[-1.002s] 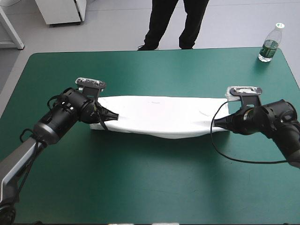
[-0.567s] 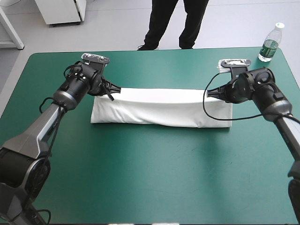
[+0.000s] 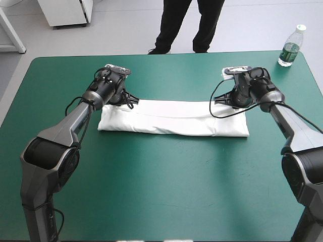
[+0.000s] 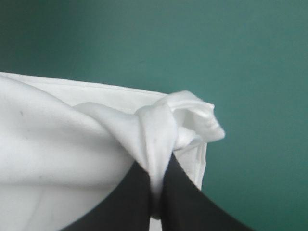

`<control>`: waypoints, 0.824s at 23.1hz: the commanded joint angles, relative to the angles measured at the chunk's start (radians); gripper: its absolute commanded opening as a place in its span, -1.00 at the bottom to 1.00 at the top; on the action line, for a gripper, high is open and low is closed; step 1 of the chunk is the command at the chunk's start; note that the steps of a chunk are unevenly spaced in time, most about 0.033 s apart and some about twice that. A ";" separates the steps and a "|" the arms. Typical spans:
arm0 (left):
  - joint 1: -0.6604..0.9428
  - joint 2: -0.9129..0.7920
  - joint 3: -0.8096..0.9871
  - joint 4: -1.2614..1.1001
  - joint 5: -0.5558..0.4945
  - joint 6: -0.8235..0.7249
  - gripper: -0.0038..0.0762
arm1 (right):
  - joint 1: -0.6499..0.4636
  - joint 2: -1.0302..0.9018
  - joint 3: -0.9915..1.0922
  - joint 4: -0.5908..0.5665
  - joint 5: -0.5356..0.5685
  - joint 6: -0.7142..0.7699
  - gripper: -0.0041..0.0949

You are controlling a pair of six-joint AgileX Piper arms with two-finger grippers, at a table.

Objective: Fold the cloth

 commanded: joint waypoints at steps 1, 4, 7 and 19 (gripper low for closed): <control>0.001 -0.040 -0.034 0.015 0.005 0.034 -0.93 | -0.008 -0.027 -0.035 -0.008 -0.015 -0.008 -0.92; 0.001 -0.042 -0.034 -0.025 0.018 0.112 -0.54 | -0.008 -0.027 -0.045 -0.004 -0.001 -0.018 -0.72; 0.001 -0.043 -0.034 -0.025 0.075 0.112 0.13 | -0.008 -0.031 -0.065 0.021 0.049 -0.034 -0.28; 0.000 -0.112 -0.096 -0.026 0.164 0.100 0.27 | -0.008 -0.117 -0.084 -0.016 0.094 -0.034 -0.05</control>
